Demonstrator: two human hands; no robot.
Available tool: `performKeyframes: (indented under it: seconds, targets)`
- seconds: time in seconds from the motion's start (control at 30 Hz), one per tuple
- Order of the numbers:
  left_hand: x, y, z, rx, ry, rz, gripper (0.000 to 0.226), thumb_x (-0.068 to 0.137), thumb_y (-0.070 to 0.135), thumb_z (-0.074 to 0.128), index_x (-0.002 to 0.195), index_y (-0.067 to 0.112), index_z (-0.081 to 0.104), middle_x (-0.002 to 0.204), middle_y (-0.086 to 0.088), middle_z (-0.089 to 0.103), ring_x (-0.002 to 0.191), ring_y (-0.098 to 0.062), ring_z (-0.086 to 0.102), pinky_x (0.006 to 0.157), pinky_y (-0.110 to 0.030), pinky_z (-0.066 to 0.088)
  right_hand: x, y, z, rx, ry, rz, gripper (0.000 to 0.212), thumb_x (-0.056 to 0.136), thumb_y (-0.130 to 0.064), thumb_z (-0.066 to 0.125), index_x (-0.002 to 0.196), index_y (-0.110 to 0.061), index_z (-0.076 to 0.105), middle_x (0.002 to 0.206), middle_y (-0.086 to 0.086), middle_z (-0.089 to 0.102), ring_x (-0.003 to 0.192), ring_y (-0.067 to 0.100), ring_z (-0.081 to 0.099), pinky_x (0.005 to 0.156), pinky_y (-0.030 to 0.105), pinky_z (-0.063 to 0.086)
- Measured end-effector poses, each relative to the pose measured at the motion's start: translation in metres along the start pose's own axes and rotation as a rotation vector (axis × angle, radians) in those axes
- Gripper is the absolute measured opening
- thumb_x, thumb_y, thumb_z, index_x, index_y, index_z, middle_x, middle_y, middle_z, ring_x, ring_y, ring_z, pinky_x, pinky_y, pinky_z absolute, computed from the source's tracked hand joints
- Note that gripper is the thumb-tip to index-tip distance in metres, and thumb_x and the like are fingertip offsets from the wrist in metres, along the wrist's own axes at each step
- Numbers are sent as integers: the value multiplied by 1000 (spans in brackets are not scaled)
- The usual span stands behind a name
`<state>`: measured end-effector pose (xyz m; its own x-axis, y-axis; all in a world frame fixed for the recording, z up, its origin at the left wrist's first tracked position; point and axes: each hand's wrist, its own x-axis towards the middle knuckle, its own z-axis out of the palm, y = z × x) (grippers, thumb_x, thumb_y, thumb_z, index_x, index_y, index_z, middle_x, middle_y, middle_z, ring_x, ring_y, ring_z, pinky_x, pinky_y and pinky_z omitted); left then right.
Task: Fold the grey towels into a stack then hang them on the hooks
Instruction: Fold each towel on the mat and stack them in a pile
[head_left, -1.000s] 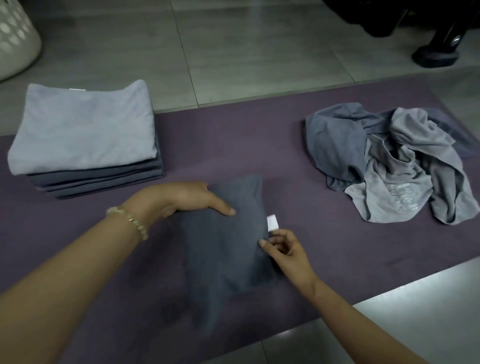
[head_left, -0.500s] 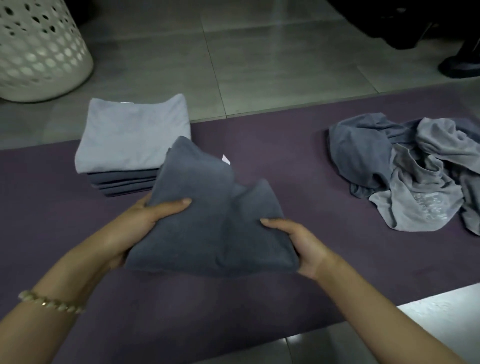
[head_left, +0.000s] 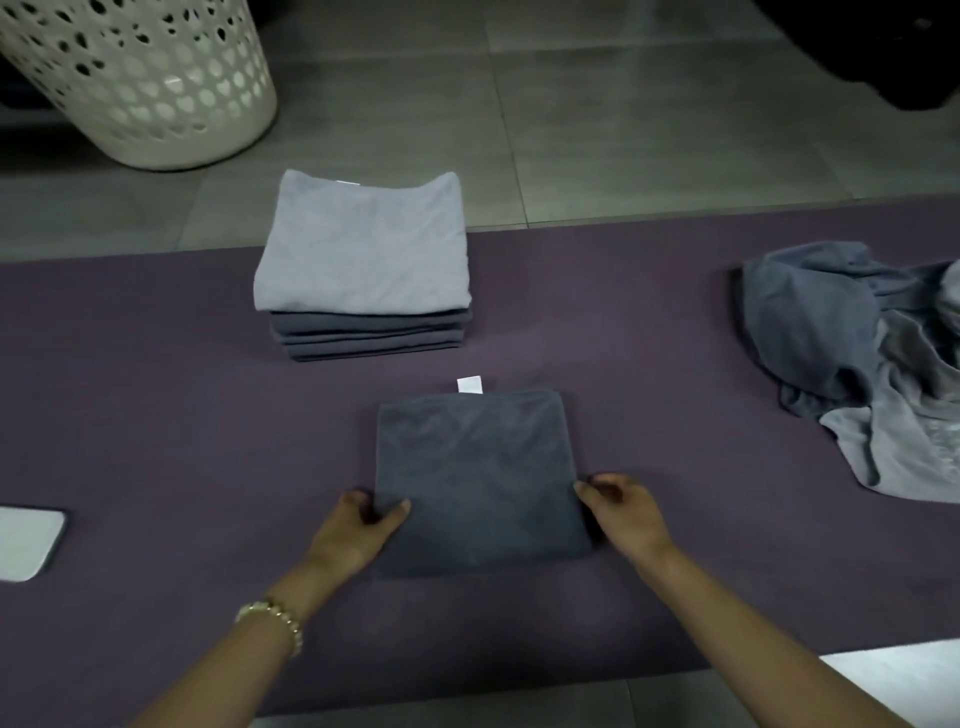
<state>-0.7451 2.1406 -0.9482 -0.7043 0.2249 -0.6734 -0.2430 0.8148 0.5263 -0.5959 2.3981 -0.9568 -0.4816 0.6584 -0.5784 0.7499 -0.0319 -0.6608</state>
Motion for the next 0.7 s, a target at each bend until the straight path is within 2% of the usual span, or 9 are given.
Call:
performKeyframes:
  seconds: [0.07, 0.17, 0.23, 0.27, 0.37, 0.43, 0.53, 0.7]
  targets:
    - [-4, 12, 3, -126, -26, -21, 71, 63, 64, 72, 108, 11, 59, 104, 0, 67, 94, -19, 64, 78, -32, 52, 1, -11, 4, -105, -39, -17, 34, 84, -35, 69, 94, -3, 65, 93, 6, 69, 89, 22, 65, 72, 29, 49]
    - [-6, 23, 6, -344, -86, -68, 53, 74, 37, 78, 113, 7, 62, 107, -2, 68, 93, -18, 65, 74, -26, 52, 3, -23, 7, -204, -125, -6, 22, 83, -32, 70, 77, -13, 61, 86, 2, 64, 85, 19, 62, 66, 25, 44]
    - [-7, 26, 5, -504, -176, -124, 53, 74, 32, 78, 117, 6, 62, 108, -4, 70, 95, -22, 67, 83, -33, 55, 2, -30, 9, -107, -218, 55, 15, 83, -27, 71, 84, -17, 61, 90, -1, 62, 89, 17, 60, 73, 24, 46]
    - [-9, 29, 4, -546, -211, -139, 52, 76, 32, 77, 119, 7, 61, 108, -5, 70, 97, -23, 67, 86, -35, 54, 1, -31, 9, -28, -275, 100, 19, 81, -27, 74, 93, -17, 62, 95, -1, 64, 92, 18, 61, 75, 25, 48]
    - [-14, 40, -2, -565, -247, -88, 40, 83, 26, 70, 120, 12, 60, 104, -2, 71, 94, -19, 67, 78, -30, 54, -3, -34, 8, 194, -373, 179, 41, 76, -28, 78, 110, -10, 66, 105, 3, 71, 97, 21, 67, 85, 33, 54]
    - [-21, 50, -11, -596, -243, -28, 35, 86, 22, 67, 120, 15, 60, 101, 0, 72, 91, -17, 68, 73, -26, 54, -9, -38, 3, 269, -375, 125, 38, 80, -25, 73, 115, -12, 66, 103, 2, 73, 95, 20, 69, 86, 33, 55]
    - [-34, 71, -37, -658, -291, 52, 31, 88, 21, 64, 119, 16, 61, 103, -3, 73, 94, -20, 70, 78, -28, 56, -27, -61, -13, 385, -375, -2, 28, 88, -15, 62, 116, -14, 63, 102, 1, 74, 92, 16, 70, 75, 25, 57]
    - [-54, 120, -105, -759, -263, 254, 31, 87, 21, 63, 118, 24, 60, 106, 1, 73, 94, -20, 70, 82, -33, 56, -50, -150, -39, 385, -356, -351, 30, 90, -13, 59, 118, -23, 53, 110, -5, 68, 91, 3, 67, 68, 15, 54]
